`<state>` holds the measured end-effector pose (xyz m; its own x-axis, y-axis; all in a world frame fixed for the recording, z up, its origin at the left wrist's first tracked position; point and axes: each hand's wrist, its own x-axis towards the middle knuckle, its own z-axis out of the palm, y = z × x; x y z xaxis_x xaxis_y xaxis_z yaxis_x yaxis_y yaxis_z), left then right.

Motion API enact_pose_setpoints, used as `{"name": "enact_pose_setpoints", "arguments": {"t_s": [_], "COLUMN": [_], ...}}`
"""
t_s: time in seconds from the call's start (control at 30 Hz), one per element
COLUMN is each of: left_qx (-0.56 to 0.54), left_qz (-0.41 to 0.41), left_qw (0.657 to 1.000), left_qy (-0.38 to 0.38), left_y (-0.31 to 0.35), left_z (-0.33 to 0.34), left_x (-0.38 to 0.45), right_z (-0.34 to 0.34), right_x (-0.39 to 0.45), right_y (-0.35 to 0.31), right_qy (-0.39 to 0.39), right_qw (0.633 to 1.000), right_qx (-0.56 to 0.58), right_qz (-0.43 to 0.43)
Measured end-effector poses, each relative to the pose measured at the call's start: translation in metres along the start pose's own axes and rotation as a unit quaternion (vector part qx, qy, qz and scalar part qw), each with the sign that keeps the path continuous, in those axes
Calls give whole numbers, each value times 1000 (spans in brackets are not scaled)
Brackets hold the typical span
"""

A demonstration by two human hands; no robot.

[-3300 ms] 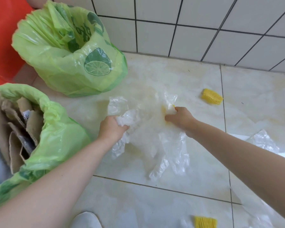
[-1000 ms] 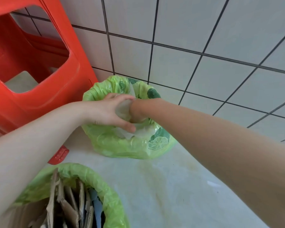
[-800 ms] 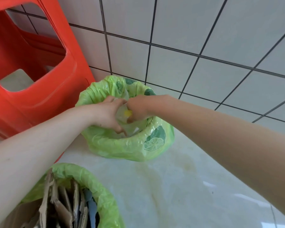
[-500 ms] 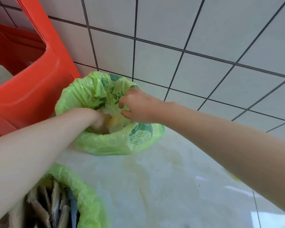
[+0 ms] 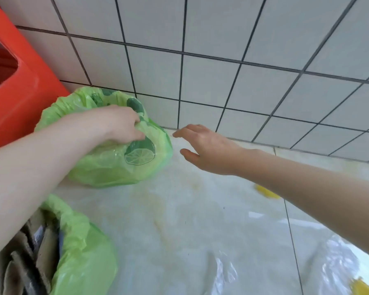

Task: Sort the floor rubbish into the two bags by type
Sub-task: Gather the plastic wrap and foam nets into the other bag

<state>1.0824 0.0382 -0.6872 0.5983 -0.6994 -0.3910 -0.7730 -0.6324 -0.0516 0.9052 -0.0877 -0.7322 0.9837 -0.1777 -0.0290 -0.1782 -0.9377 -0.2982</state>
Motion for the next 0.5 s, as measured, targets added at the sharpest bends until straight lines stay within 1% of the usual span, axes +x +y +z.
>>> {"name": "enact_pose_setpoints", "arguments": {"t_s": [0.07, 0.13, 0.23, 0.33, 0.43, 0.5], "left_qx": [-6, -32, -85, -120, -139, -125], "left_qz": [5, 28, 88, 140, 180, 209], "left_qw": [999, 995, 986, 980, 974, 969], "left_qy": [51, 93, 114, 80, 15, -30], "left_y": [28, 56, 100, 138, 169, 186], "left_z": [4, 13, 36, 78, 128, 159], "left_x": [-15, -29, -50, -67, -86, -100], "right_z": [4, 13, 33, 57, 80, 94], "right_x": [-37, -77, -138, -196, -250, -282], "right_y": [15, 29, 48, 60, 63, 62], "right_qy": [4, 4, -6, -11, -29, -40], "right_qw": [999, 996, 984, 972, 962, 954], "right_qx": [19, 44, 80, 102, 110, 115], "right_qz": [29, 75, 156, 212, 248, 275]}}
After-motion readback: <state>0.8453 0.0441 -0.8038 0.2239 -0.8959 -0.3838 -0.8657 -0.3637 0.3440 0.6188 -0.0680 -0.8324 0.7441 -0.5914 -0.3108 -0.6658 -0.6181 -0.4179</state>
